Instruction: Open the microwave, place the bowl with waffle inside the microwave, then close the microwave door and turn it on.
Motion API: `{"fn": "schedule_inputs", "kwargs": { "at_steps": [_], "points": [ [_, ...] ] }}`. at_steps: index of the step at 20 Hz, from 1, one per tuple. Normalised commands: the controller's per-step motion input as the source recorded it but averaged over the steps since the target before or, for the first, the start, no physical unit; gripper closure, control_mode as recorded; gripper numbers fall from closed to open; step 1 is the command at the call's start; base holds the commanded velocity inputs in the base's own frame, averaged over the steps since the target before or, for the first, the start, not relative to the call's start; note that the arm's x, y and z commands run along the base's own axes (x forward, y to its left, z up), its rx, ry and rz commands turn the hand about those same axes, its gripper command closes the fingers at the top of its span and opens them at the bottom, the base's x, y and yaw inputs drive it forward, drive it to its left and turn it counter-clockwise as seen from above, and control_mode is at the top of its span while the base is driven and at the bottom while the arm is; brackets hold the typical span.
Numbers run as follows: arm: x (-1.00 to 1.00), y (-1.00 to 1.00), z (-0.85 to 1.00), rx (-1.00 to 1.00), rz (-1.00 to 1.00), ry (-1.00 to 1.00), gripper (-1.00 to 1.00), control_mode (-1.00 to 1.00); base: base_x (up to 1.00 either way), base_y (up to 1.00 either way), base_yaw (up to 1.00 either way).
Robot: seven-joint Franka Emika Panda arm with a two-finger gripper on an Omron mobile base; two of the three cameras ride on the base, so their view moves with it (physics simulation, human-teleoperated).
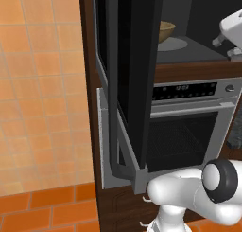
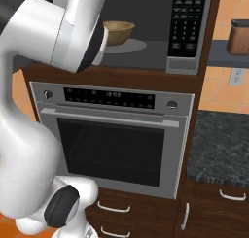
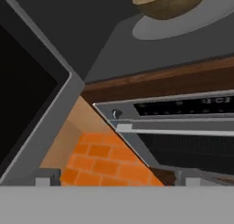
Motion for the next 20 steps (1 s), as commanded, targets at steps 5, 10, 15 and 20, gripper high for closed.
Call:
{"fn": "schedule_inputs", "kwargs": {
  "at_steps": [5,10,15,20],
  "points": [
    [-0.56,0.77,-0.29,-0.23,0.05,-0.19,-1.0,-1.0,0.0,0.0,0.0],
    [-0.16,0.26,-0.52,-0.19,0.0,-0.31,-1.0,-1.0,0.0,0.0,0.0],
    [-0.18,0.02,-0.02,-0.16,-0.05,-0.38,-1.0,-1.0,0.0,0.0,0.0],
    [-0.33,0.04,0.3,-0.09,-0.12,-0.08,-1.0,-1.0,0.0,0.0,0.0]
  ]
}}
